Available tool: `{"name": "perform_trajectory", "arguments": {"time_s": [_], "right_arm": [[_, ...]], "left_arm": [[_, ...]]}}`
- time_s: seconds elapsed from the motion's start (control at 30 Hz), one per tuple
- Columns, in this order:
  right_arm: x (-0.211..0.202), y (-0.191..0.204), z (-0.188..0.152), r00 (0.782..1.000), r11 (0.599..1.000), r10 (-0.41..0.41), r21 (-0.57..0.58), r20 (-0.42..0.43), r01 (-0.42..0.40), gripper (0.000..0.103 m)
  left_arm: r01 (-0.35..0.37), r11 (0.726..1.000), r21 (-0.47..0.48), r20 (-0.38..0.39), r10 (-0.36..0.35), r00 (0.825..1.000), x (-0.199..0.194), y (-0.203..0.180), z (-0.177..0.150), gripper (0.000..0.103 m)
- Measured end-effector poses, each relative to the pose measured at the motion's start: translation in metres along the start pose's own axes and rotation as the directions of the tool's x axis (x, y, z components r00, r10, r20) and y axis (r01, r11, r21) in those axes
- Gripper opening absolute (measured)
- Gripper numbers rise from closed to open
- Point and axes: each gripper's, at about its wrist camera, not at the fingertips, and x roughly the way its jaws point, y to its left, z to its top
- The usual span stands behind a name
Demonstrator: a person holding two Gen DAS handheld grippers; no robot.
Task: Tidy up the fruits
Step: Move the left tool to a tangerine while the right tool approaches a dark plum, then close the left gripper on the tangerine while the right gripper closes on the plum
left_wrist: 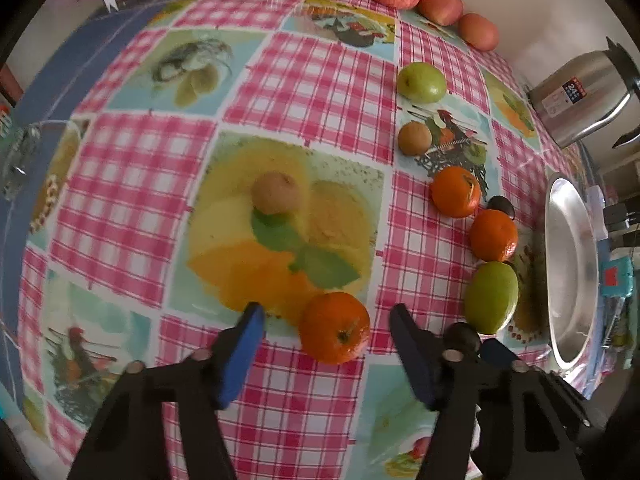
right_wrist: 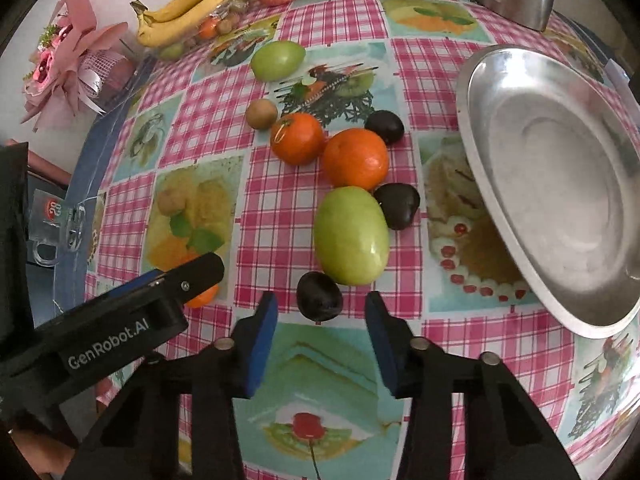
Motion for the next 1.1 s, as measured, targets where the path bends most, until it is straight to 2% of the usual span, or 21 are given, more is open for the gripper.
{"name": "perform_trajectory", "arguments": {"time_s": [0.1, 0.27, 0.53, 0.7, 0.9, 1.1], "right_arm": [[0.002, 0.002, 0.000, 1.000, 1.000, 0.008, -0.003, 0.000, -0.008, 0.032], [0.004, 0.005, 0.000, 1.000, 1.000, -0.008, -0.008, 0.008, 0.008, 0.025], [0.002, 0.000, 0.000, 1.000, 1.000, 0.011, -0.003, 0.015, -0.011, 0.024], [-0.013, -0.001, -0.004, 0.998, 0.999, 0.042, 0.001, 0.045, -0.042, 0.024], [-0.048, 0.002, 0.001, 0.986, 0.997, 0.083, -0.002, 0.143, -0.083, 0.024], [-0.078, -0.008, 0.025, 0.970, 0.995, 0.085, 0.033, 0.227, -0.095, 0.024]], "left_arm": [[0.002, 1.000, 0.000, 0.000, -0.002, 1.000, 0.000, -0.001, -0.001, 0.052], [0.013, 1.000, 0.000, -0.004, -0.013, 1.000, 0.000, 0.000, 0.000, 0.040], [-0.001, 1.000, -0.008, 0.003, 0.001, 1.000, 0.001, -0.004, -0.002, 0.039], [0.007, 0.999, -0.036, 0.030, -0.006, 1.000, -0.013, -0.002, -0.002, 0.039], [0.034, 0.998, -0.053, 0.096, -0.028, 0.995, -0.046, -0.006, 0.010, 0.039], [0.090, 0.993, -0.081, 0.194, -0.073, 0.978, -0.089, -0.016, 0.034, 0.039]]}}
